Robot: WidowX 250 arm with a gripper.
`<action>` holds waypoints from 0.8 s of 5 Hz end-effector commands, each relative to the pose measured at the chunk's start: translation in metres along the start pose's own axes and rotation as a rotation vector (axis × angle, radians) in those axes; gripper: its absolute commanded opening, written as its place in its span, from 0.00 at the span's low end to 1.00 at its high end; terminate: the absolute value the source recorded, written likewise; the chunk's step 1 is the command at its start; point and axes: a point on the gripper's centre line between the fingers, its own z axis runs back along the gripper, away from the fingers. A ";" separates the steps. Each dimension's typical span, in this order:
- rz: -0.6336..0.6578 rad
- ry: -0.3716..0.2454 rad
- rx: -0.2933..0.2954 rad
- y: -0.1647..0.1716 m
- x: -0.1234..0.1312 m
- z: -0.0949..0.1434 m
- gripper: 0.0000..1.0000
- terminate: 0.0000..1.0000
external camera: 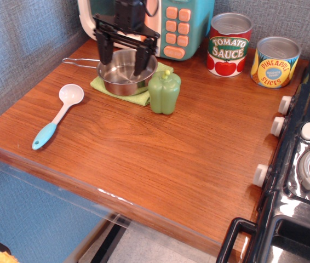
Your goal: Move the bowl to bottom middle of table
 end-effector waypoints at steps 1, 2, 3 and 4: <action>-0.034 -0.049 -0.022 -0.031 0.021 0.008 1.00 0.00; -0.013 -0.065 -0.009 -0.035 0.028 0.010 1.00 0.00; -0.005 -0.077 0.016 -0.035 0.030 0.005 1.00 0.00; -0.007 -0.068 0.028 -0.035 0.029 -0.001 0.00 0.00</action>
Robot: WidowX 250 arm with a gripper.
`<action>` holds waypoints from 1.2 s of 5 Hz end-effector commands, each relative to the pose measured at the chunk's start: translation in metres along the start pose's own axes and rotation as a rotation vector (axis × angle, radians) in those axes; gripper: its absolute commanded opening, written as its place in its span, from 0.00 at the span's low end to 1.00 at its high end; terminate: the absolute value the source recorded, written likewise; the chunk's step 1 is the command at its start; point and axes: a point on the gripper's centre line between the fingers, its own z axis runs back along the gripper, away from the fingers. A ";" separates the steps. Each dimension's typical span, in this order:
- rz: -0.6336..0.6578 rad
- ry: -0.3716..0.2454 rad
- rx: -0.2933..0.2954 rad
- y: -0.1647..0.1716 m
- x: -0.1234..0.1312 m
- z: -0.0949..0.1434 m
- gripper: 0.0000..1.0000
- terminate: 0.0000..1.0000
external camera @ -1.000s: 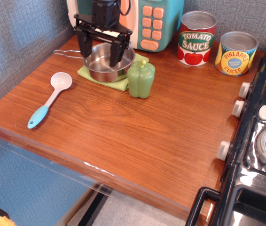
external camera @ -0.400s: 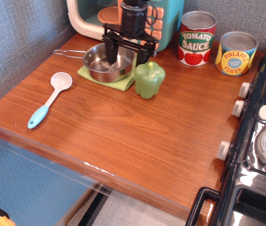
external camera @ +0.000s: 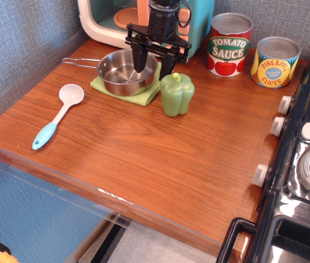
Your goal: Move the bowl to bottom middle of table
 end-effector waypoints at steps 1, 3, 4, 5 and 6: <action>-0.021 -0.041 0.045 0.000 -0.001 0.005 0.00 0.00; -0.054 -0.090 0.022 0.008 -0.005 0.021 0.00 0.00; -0.078 -0.199 0.022 0.020 -0.011 0.059 0.00 0.00; -0.113 -0.283 0.045 0.021 -0.025 0.090 0.00 0.00; -0.174 -0.311 0.036 -0.001 -0.057 0.101 0.00 0.00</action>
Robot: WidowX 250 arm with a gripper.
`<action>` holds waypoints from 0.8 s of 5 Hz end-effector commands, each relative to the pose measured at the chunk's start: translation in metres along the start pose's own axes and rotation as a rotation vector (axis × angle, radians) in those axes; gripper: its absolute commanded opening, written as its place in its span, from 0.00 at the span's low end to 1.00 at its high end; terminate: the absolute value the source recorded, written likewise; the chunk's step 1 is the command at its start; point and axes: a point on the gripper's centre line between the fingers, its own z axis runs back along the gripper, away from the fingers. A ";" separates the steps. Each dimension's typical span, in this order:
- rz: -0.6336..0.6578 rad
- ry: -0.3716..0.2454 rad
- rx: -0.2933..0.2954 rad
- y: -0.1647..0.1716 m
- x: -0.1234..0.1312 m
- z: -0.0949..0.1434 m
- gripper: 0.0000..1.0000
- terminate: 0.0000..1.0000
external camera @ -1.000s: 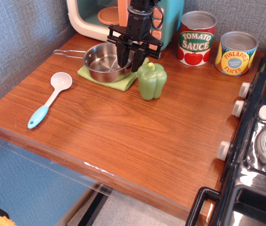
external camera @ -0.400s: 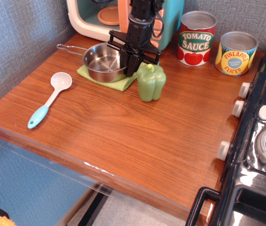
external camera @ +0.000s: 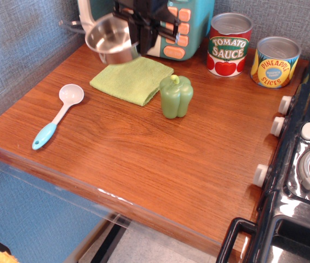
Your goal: Move the bowl to bottom middle of table
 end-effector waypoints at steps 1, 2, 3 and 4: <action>-0.124 -0.055 -0.057 -0.064 -0.063 0.038 0.00 0.00; -0.152 -0.013 -0.092 -0.093 -0.099 0.031 0.00 0.00; -0.133 0.064 -0.099 -0.111 -0.116 0.015 0.00 0.00; -0.115 0.116 -0.102 -0.118 -0.122 -0.001 0.00 0.00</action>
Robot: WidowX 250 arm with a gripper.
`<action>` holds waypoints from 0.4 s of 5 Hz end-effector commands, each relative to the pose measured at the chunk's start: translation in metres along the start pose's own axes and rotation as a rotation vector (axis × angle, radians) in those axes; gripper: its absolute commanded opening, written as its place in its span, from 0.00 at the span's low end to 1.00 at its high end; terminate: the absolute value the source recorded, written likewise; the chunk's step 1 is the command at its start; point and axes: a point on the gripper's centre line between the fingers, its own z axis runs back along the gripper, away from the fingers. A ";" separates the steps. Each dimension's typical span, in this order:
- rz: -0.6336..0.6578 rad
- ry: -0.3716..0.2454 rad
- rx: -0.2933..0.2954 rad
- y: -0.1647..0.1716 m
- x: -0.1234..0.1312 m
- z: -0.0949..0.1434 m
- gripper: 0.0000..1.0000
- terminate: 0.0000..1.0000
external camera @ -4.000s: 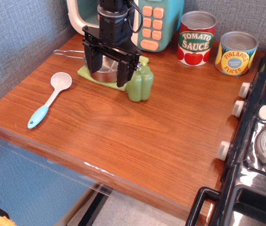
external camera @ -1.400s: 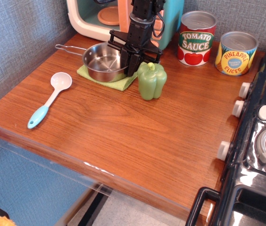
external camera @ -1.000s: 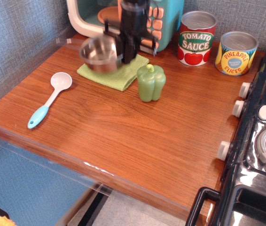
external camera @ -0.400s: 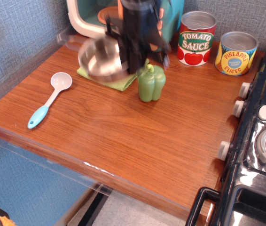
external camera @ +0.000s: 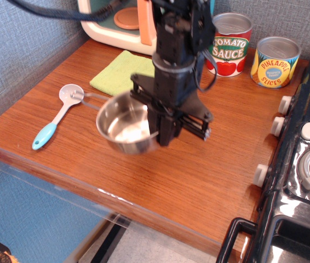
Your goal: Move the bowl to bottom middle of table
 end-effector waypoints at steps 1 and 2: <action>0.018 0.051 0.006 -0.003 0.001 -0.024 0.00 0.00; 0.013 0.098 -0.003 -0.002 0.003 -0.039 0.00 0.00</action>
